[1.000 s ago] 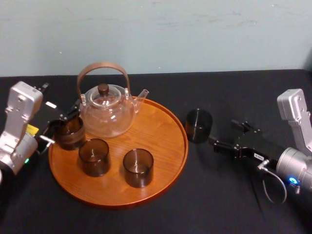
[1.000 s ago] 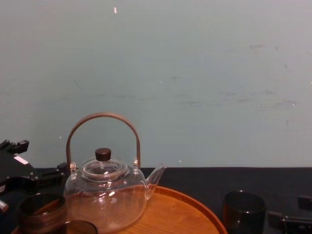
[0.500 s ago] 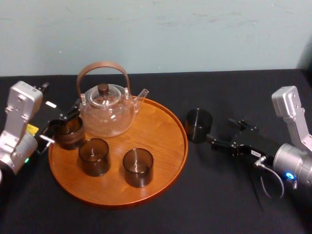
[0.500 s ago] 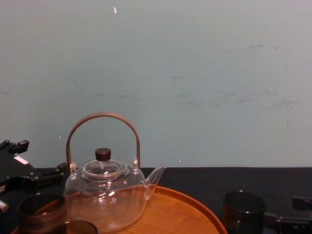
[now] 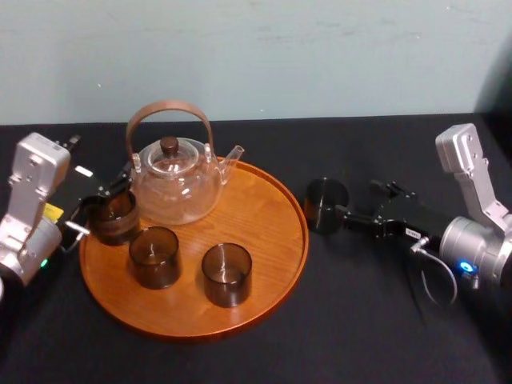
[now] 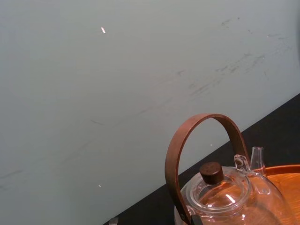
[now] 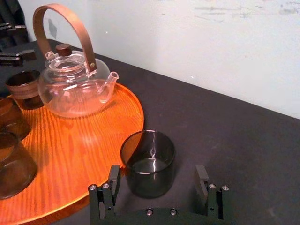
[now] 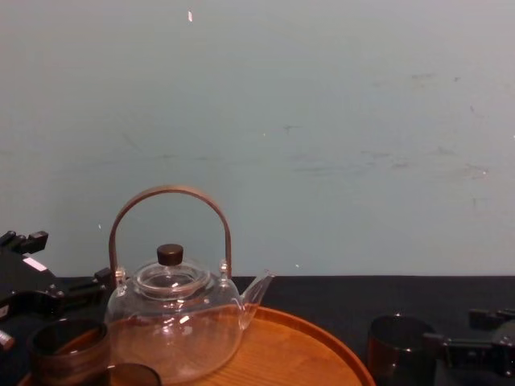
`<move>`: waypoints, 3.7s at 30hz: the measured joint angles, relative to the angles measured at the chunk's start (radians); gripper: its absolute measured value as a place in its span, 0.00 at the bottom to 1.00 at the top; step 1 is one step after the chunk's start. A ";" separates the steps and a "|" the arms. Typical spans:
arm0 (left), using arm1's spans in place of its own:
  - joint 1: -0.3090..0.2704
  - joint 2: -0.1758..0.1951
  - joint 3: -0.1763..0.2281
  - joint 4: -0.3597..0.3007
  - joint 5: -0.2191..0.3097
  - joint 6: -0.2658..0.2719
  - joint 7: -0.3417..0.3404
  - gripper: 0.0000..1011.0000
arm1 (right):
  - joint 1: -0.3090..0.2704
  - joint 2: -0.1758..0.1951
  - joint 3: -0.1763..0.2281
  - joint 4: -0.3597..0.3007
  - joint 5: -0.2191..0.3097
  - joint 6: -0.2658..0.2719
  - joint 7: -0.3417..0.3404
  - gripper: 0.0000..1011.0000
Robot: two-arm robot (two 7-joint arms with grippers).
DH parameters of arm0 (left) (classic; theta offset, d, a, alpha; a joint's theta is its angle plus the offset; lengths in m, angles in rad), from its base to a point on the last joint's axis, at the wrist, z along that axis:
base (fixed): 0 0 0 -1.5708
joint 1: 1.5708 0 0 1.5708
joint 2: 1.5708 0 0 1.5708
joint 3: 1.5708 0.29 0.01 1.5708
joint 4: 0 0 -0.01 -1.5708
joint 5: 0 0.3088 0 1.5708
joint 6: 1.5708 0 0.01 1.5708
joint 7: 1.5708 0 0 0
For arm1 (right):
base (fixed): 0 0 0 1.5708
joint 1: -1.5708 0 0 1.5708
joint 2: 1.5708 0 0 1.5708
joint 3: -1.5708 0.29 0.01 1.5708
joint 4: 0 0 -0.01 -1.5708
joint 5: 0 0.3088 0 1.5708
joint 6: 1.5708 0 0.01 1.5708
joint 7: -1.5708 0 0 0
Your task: Pick up the glass from the table and place it on the tray.
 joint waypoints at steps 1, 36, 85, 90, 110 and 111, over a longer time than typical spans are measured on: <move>0.000 0.000 0.000 0.000 0.000 0.000 0.000 0.99 | 0.006 -0.003 -0.002 0.008 -0.001 -0.001 0.002 0.99; 0.000 0.000 0.000 0.000 0.000 0.000 0.000 0.99 | 0.160 -0.077 -0.072 0.224 -0.015 -0.028 0.086 0.99; 0.000 0.000 0.000 0.000 0.000 0.000 0.000 0.99 | 0.270 -0.149 -0.099 0.426 -0.046 -0.096 0.132 0.98; 0.000 0.000 0.000 0.000 0.000 0.000 0.000 0.99 | 0.269 -0.149 -0.099 0.425 -0.046 -0.096 0.131 0.91; 0.000 0.000 0.000 0.000 0.000 0.000 0.000 0.99 | 0.269 -0.148 -0.098 0.423 -0.044 -0.094 0.130 0.90; 0.000 0.000 0.000 0.000 0.000 0.000 0.000 0.99 | 0.269 -0.148 -0.098 0.423 -0.044 -0.094 0.130 0.90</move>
